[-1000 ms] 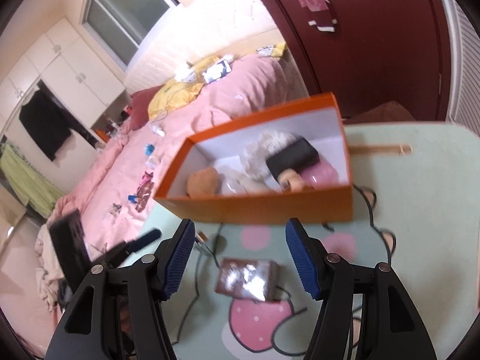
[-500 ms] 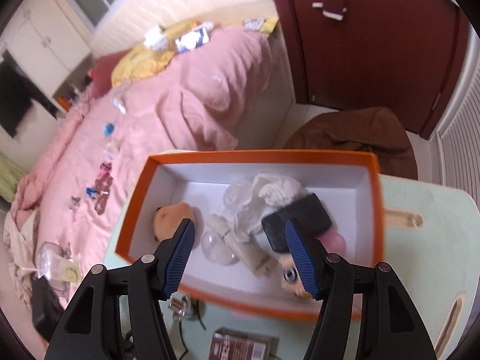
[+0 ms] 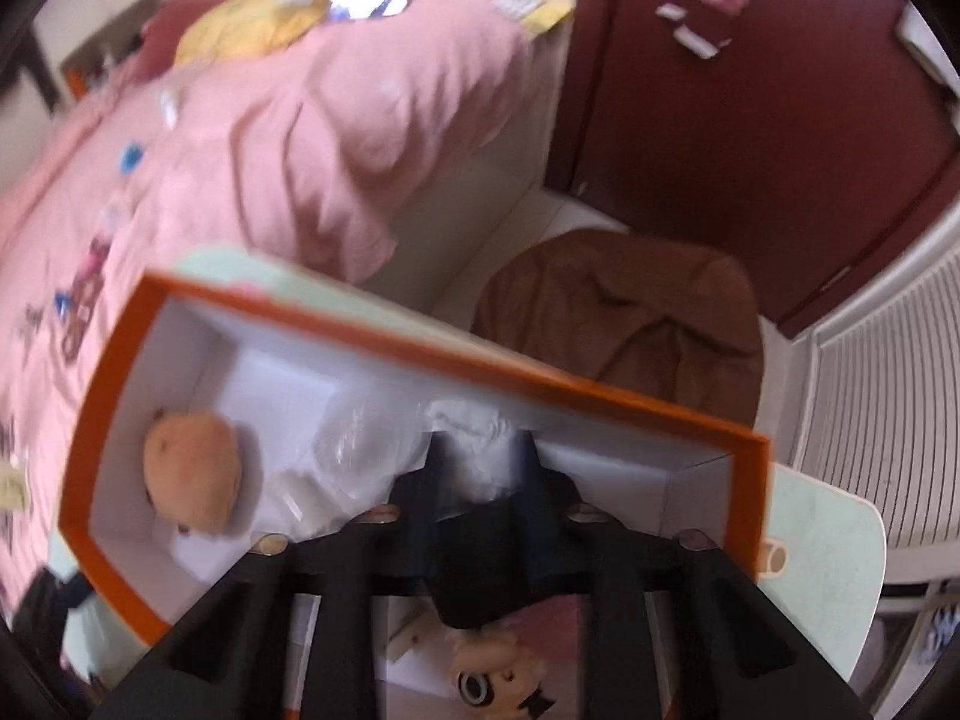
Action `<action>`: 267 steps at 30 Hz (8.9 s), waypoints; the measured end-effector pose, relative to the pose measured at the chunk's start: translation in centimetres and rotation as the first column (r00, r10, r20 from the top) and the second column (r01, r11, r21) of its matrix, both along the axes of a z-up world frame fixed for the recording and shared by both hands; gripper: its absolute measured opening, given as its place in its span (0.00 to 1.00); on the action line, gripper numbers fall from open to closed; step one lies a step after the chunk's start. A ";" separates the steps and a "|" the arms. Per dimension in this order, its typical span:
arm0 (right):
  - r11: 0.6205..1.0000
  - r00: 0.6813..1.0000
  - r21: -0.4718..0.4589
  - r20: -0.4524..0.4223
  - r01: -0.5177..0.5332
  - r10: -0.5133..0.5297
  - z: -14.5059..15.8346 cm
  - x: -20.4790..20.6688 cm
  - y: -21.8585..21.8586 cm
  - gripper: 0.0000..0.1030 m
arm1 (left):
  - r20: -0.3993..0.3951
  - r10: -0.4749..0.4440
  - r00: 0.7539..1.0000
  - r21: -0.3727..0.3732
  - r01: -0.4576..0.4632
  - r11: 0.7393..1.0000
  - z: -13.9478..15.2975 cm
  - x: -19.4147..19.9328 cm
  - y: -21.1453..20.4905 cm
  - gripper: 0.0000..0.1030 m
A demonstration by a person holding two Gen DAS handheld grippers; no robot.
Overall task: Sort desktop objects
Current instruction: 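Reach into the box and grasp the white tissue with the right gripper, then drop the white tissue onto the table beside the box with the right gripper, then grasp the bubble-wrapped item in the box with the left gripper, then lower the bubble-wrapped item onto the table and release it, then reach into the box and grasp the white tube with the right gripper, then set the white tube on the table and open the right gripper, then grasp the clear heart-shaped piece in the box with the left gripper, then lower the clear heart piece onto the table and release it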
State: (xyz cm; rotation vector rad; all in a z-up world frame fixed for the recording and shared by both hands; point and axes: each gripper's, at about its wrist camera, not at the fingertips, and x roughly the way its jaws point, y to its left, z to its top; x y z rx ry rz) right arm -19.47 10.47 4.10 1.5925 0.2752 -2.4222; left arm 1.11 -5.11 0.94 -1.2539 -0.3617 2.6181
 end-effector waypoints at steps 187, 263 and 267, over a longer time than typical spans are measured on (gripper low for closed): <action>0.899 0.983 -0.420 -0.071 0.122 -0.167 0.9 19.0 9.7 0.38 | 0.078 -0.341 0.937 -0.037 0.344 0.938 8.6 -8.6 5.4 0.72; 0.821 0.981 -0.556 -0.052 0.127 -0.187 0.3 20.0 9.0 0.45 | 0.056 -0.188 0.981 -0.176 0.195 0.965 2.6 -1.2 3.5 0.77; 0.812 0.986 -0.570 -0.021 0.125 -0.167 1.8 18.6 8.9 0.45 | 0.046 -0.103 0.994 -0.211 0.111 0.971 2.0 -1.1 2.9 0.77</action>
